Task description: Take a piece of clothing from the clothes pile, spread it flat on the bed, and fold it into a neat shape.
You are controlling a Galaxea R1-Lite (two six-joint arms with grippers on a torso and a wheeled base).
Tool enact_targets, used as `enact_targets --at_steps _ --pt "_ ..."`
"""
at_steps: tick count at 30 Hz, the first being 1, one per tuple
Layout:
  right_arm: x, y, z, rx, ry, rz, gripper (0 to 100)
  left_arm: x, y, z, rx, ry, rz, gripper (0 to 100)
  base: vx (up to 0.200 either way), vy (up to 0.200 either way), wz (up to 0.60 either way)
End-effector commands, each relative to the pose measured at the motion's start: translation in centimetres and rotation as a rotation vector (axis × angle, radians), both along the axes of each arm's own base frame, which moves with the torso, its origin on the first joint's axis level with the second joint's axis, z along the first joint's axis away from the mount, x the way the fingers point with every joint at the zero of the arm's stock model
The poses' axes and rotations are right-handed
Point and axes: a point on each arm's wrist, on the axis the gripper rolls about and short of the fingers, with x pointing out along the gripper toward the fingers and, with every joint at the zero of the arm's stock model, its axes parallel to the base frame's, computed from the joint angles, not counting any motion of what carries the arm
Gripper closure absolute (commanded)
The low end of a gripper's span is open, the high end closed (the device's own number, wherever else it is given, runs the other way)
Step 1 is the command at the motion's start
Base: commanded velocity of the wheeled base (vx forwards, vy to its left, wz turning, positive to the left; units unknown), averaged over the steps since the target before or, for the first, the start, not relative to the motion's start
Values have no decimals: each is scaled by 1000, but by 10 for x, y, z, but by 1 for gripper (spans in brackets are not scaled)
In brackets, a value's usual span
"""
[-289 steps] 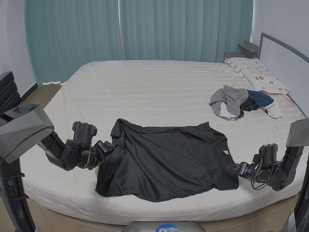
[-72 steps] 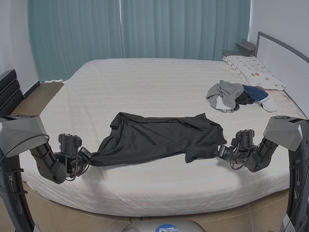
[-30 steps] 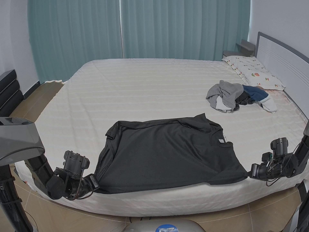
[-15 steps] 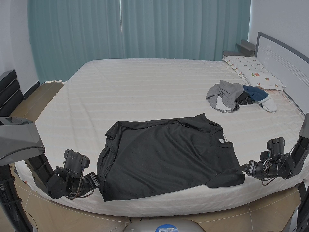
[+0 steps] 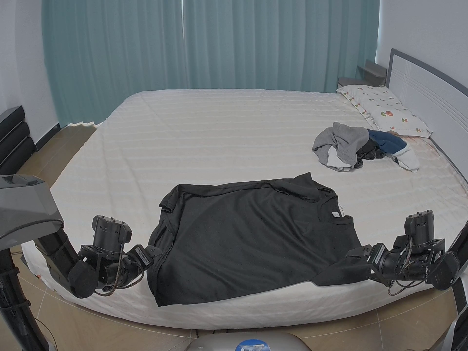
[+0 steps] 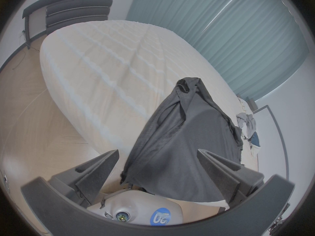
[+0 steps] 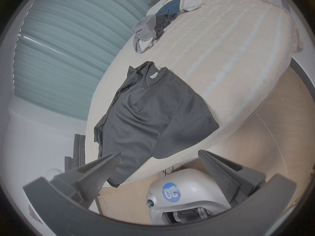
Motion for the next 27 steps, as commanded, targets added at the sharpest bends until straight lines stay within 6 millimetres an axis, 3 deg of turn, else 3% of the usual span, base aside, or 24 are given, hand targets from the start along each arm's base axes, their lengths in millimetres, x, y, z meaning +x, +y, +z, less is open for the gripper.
enact_targets --at_steps 1,12,14,18,27 --pt "-10 2 4 10 -6 10 0 2 -1 2 -21 -10 -11 0 200 0 0" --pt "-15 3 -4 10 8 21 0 21 -6 12 -97 -70 41 0 200 0 0" --pt "-15 3 -4 14 -10 20 0 26 -6 16 -104 -90 42 0 0 0 0" --pt "-16 3 -9 15 -13 22 0 48 -6 14 -101 -123 60 0 0 0 0" --pt "-12 3 -23 12 -20 13 0 108 -3 -17 20 -166 -3 0 0 0 0"
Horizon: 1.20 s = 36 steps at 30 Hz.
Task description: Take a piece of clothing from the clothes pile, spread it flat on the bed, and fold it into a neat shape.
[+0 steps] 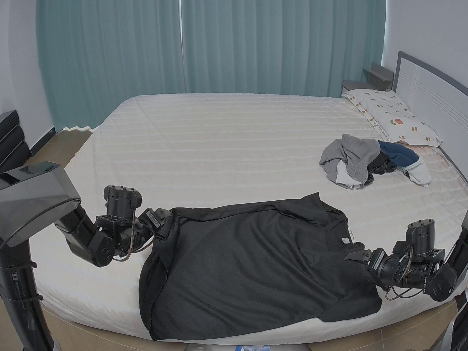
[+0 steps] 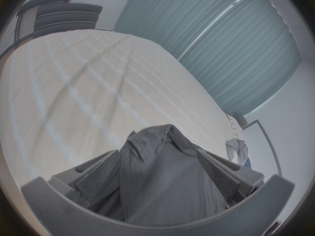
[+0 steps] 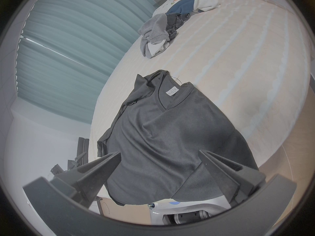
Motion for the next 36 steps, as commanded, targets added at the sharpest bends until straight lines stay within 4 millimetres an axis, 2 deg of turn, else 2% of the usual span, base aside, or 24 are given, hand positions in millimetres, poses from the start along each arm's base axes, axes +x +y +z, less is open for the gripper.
enact_targets --at_steps 1,10,18,19,27,29,33,36 --pt "0 -1 -15 -9 32 -5 0 34 4 -34 72 22 -15 0 0 0 0" --pt "-1 -2 -27 -10 32 -10 0 52 1 -46 83 25 -19 0 0 0 0" --pt "-5 -4 -23 -8 -18 -19 0 67 -2 -55 81 11 -13 0 0 0 0" --pt "-6 -4 -23 -10 -25 -21 0 69 0 -54 89 4 5 100 0 0 0" --pt "-5 -4 -23 -9 -24 -23 0 80 7 -41 87 -56 34 100 0 0 0" --pt "-4 -7 -23 -9 -26 -36 0 98 15 -28 79 -122 67 100 0 0 0" --pt "-5 -7 -23 -7 -27 -40 0 119 28 -15 78 -201 123 100 0 0 0" --pt "-4 -7 -23 -7 -28 -40 0 125 40 -14 84 -207 152 100 0 0 0"
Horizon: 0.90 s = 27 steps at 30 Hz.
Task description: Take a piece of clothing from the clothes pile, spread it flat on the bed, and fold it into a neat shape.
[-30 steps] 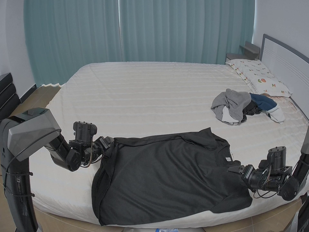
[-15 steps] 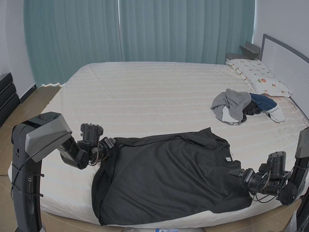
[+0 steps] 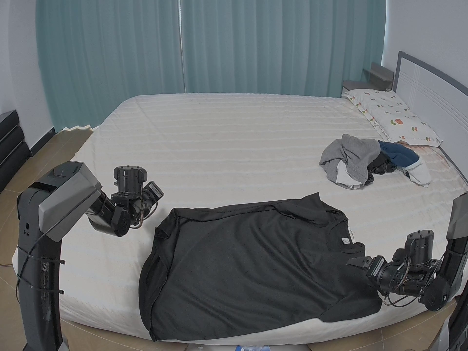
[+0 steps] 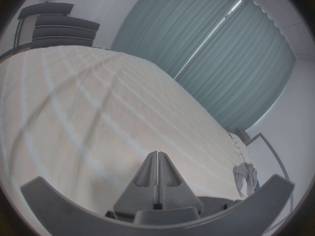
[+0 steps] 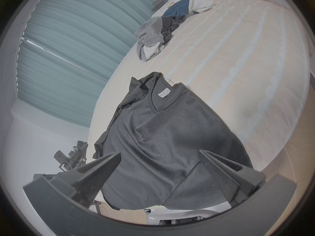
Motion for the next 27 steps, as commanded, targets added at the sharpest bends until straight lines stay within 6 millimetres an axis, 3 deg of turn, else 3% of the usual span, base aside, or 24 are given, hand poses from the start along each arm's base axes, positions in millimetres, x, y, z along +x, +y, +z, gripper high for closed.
enact_targets --at_steps 1,7,10,11,19,27 --pt "0 -1 0 1 -1 -5 0 14 21 3 4 -25 59 100 0 0 0" --pt "0 -1 0 1 -2 -5 0 -10 23 -12 -22 109 20 100 0 0 0" --pt "1 -2 2 3 -8 -10 0 -12 21 -14 -31 116 -1 100 0 0 0" --pt "2 -5 2 2 -12 -22 0 -14 20 -12 -32 121 -8 0 0 0 0" --pt "6 -19 6 3 -64 -87 0 -39 2 -8 -19 168 -70 0 0 0 0" --pt "6 -19 4 1 -58 -89 0 -56 -9 -20 78 230 -139 0 0 0 0"
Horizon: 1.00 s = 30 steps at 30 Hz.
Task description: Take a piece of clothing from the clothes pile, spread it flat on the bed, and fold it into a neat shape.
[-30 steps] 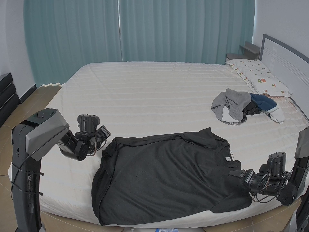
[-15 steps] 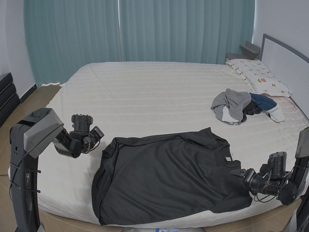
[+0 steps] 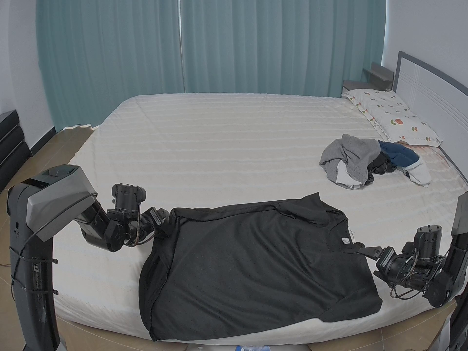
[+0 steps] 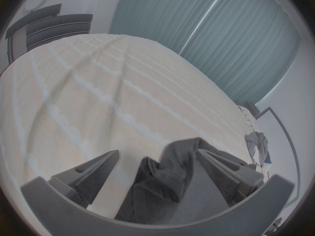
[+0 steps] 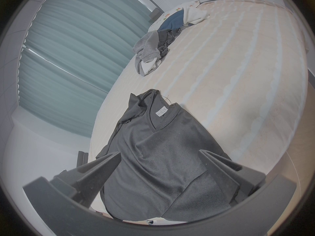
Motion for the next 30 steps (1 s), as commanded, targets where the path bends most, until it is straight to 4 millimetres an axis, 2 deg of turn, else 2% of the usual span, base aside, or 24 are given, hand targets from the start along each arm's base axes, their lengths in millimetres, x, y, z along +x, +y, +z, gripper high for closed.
enact_targets --at_steps 1,24,25,30 --pt "0 0 -1 0 6 2 0 -6 -6 0 9 12 -18 0 0 0 0" --pt "-1 2 -1 1 6 11 0 -1 -11 -12 69 14 -25 0 0 0 0" --pt "-1 2 -1 1 6 12 0 1 -11 -15 71 17 -24 100 0 0 0" --pt "0 2 -1 1 5 12 0 8 -11 -21 72 14 -18 100 0 0 0"
